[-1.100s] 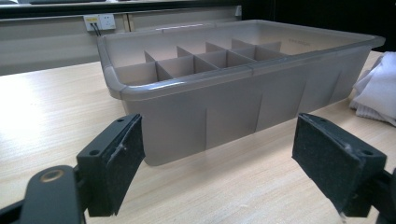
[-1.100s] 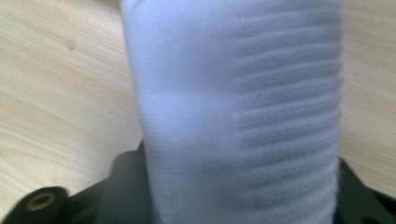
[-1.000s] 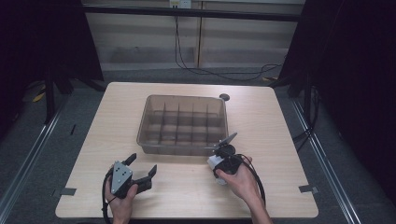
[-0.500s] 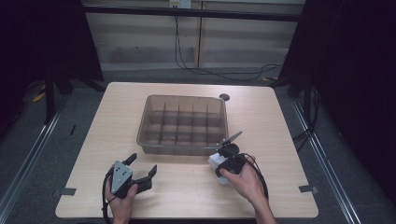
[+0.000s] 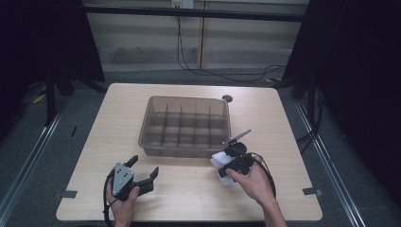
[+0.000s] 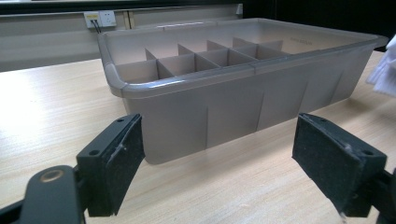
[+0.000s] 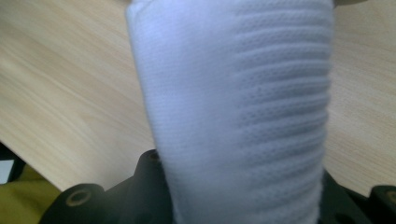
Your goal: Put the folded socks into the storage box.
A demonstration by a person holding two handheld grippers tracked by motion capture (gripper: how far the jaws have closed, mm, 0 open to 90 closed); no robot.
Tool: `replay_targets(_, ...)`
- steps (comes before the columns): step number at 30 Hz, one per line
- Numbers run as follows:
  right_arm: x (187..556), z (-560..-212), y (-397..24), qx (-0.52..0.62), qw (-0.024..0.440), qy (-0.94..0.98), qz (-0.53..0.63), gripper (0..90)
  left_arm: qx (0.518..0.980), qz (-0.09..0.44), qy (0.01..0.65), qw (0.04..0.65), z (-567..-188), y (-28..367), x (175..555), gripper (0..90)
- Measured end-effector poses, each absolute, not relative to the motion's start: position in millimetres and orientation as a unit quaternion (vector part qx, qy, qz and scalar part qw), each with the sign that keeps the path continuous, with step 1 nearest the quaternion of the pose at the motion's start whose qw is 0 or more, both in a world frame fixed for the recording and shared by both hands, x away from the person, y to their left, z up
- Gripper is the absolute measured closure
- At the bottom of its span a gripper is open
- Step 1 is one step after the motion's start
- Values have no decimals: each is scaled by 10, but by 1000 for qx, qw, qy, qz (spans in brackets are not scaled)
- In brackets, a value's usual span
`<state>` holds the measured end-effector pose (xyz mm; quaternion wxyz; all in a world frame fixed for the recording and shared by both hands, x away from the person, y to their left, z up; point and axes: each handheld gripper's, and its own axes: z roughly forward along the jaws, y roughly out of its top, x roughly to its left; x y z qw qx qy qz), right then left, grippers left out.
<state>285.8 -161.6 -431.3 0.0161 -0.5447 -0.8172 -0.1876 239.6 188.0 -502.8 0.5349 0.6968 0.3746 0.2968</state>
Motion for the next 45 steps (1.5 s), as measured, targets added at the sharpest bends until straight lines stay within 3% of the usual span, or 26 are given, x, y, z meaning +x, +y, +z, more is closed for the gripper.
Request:
replay_targets(24,2924,-3832,-1611,-527,5,-818,-231,667,693,295,376,539,-5030,1890,2395,165)
replay_targets(32,3149,-3610,-1651,-535,-9,-809,-245,664,691,296,375,543,-5031,1902,2390,164)
replay_targets(45,3606,-3695,-1577,-566,-10,-800,-201,664,690,298,373,544,-5032,1905,2386,164)
